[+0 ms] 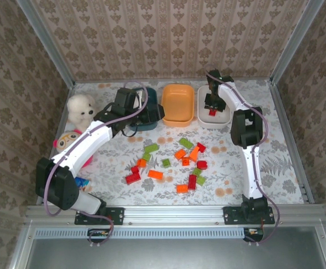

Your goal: Sort the legos into containers by color

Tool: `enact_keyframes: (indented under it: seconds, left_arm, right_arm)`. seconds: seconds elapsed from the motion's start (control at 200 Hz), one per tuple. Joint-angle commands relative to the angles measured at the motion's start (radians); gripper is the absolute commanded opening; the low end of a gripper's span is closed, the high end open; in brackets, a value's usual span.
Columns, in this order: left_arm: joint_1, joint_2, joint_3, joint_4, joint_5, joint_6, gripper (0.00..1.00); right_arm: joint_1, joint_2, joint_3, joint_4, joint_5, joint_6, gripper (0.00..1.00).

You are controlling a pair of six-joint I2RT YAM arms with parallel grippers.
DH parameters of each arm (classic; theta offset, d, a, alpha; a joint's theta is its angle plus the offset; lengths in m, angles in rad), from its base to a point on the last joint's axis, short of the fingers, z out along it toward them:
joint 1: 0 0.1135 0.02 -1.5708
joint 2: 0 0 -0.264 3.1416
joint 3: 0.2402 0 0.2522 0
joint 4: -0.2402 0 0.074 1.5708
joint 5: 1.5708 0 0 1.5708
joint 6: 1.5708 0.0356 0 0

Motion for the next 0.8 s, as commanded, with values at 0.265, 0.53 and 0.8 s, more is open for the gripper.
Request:
enact_keyframes:
  seconds: [0.265, 0.53, 0.8]
  left_arm:
    - [-0.011, -0.046, -0.023, -0.115, -0.044, 0.018, 0.98]
    - [-0.055, 0.002, -0.021, -0.287, -0.189, 0.103, 0.94]
    - [-0.131, 0.183, 0.000, -0.401, -0.321, -0.204, 1.00]
  right_arm:
    - [0.011, -0.127, 0.116, -0.073, -0.041, -0.020, 0.70]
    - [0.146, -0.539, -0.180, 0.063, -0.068, -0.028, 0.72]
    - [0.346, -1.068, -0.856, 0.352, -0.303, -0.032, 0.86]
